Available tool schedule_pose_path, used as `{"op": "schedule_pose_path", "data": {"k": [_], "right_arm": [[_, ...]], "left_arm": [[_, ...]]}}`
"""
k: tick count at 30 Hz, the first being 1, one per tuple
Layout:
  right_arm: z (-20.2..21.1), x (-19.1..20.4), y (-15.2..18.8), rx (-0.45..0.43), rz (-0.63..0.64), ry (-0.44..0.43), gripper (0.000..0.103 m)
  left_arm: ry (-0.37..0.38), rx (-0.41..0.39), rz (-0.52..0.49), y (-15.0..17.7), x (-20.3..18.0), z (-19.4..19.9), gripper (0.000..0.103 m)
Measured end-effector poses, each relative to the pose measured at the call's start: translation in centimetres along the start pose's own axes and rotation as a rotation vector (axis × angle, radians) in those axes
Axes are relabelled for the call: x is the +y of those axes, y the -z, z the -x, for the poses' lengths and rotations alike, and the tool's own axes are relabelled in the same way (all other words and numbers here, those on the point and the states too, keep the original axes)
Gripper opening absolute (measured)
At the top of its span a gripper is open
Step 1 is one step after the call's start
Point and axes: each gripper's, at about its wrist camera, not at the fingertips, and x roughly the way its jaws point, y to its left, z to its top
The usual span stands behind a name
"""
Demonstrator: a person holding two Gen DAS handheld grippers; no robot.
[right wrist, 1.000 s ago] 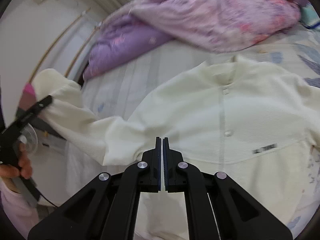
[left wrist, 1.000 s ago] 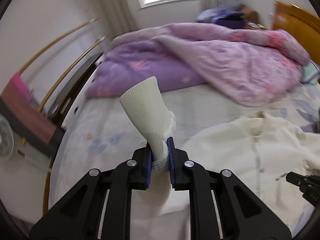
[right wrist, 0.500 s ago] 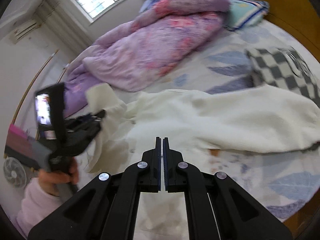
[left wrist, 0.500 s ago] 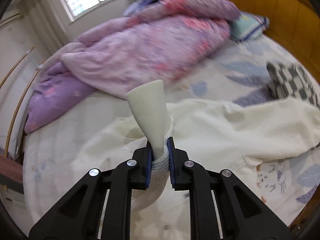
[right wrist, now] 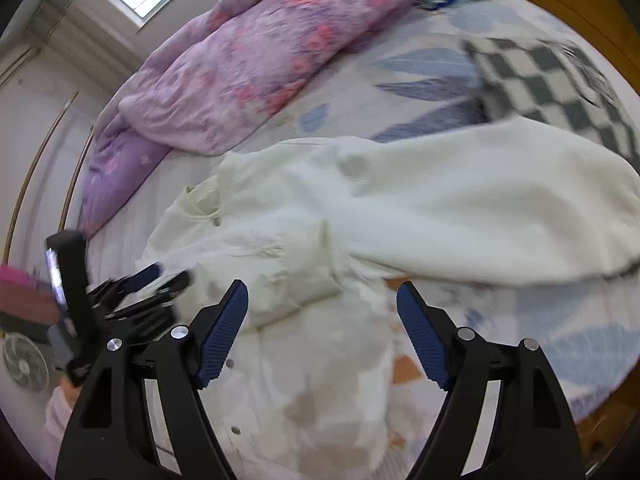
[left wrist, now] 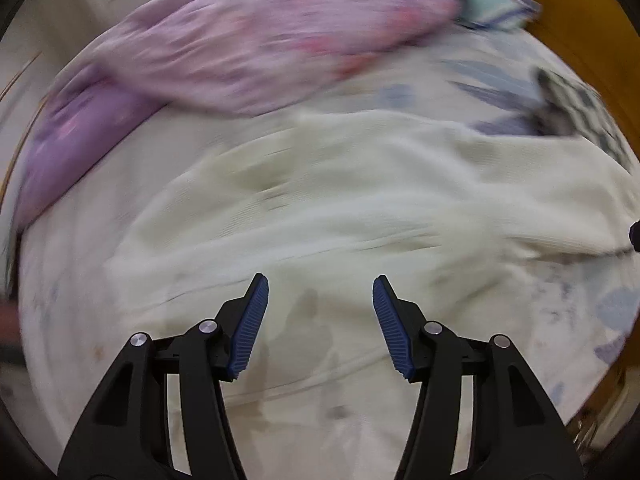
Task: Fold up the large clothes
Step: 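Fold the sleeve across the jacket body and open the left tool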
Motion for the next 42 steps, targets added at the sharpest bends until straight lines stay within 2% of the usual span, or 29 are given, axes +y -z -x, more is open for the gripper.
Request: {"op": "schedule_pose_path", "data": {"k": [1,2,3,4,5,7,9,11,12,13,14,16,17,19,21,23,26,28,30,32,34,36,37,38,42], "right_arm": [[-1.1,1.0,-0.4,0.0,0.032,-0.022,0.07],[-2.1,2.0,-0.7,-0.005,0.062,-0.042,0.062],[-2.9,2.7,-0.9,-0.006,0.083,-0.048,0.056],[-4.5,3.6,-1.2,0.004,0.107,-0.046,0.041],[-6.1,4.3,-1.5,0.031,0.122,-0.041,0.034],[-9.9,5.5,-1.7,0.093,0.14,-0.063,0.015],[-13.0,5.9,-1.5,0.146,0.151,-0.027,0.013],[-17.8,5.6,-0.4,0.279,0.164,0.068,0.013],[-20.1,4.7,0.5,0.322,0.15,0.108,0.007],[-21.9,3.2,1.4,0.324,0.094,0.09,0.0],[-22.1,2.7,1.4,0.309,0.054,0.07,0.0],[-21.5,2.2,0.7,0.326,-0.021,0.062,0.0],[-20.5,2.5,0.0,0.307,-0.026,0.08,0.0],[-18.4,3.9,-1.7,0.221,0.057,0.133,0.0],[-18.8,4.0,-2.8,0.228,0.1,0.183,0.001],[-20.9,2.5,-3.4,0.249,0.077,0.197,0.0],[-21.7,1.3,-3.5,0.236,0.07,0.161,0.0],[-20.4,1.9,-3.4,0.271,0.066,0.193,0.001],[-18.5,2.8,-2.2,0.306,0.074,0.149,0.004],[-17.7,3.5,-0.5,0.348,0.114,0.126,0.004],[-18.7,2.8,1.6,0.352,0.145,0.157,0.0],[-19.7,1.4,2.6,0.313,0.087,0.093,0.0],[-19.7,0.5,2.5,0.303,0.008,0.07,0.0],[-19.5,0.3,2.3,0.315,-0.025,0.073,0.0],[-18.4,1.4,1.0,0.348,0.027,0.123,0.0]], "left_arm": [[-0.019,0.012,0.046,0.6,2.7,-0.3,0.048],[-0.031,0.023,0.076,1.2,4.3,-0.4,0.042],[-0.048,0.045,0.115,1.8,6.3,-1.0,0.029],[-0.06,0.07,0.151,2.4,8.1,-1.7,0.018],[-0.07,0.096,0.191,3.1,10.1,-2.8,0.014],[-0.097,0.142,0.258,4.7,13.3,-4.7,0.011],[-0.12,0.199,0.344,6.9,16.4,-7.4,0.008],[-0.115,0.3,0.435,9.6,18.8,-10.8,0.007],[-0.084,0.349,0.484,11.1,19.7,-12.6,0.007],[-0.058,0.327,0.513,11.8,20.2,-13.1,0.007],[-0.047,0.295,0.508,12.0,20.4,-13.1,0.007],[-0.065,0.329,0.457,10.9,20.4,-12.4,0.003],[-0.081,0.311,0.429,9.8,20.4,-11.3,0.003],[-0.08,0.221,0.386,7.4,20.7,-9.3,0.004],[-0.083,0.179,0.391,4.5,22.0,-9.2,0.004],[-0.114,0.163,0.418,2.1,23.8,-11.8,0.004],[-0.12,0.266,0.48,1.0,26.1,-18.2,0.002],[-0.161,0.274,0.42,0.0,25.1,-17.2,0.0],[-0.134,0.253,0.384,0.8,23.4,-14.7,0.0],[-0.125,0.274,0.379,3.1,22.1,-12.4,0.0],[-0.095,0.3,0.413,6.1,21.6,-11.1,0.0],[-0.074,0.402,0.452,9.9,21.0,-12.4,0.0],[-0.082,0.405,0.471,11.5,20.8,-12.8,0.0],[-0.1,0.365,0.464,12.5,20.4,-12.2,0.0],[-0.106,0.387,0.447,12.2,20.3,-11.3,0.0]]}}
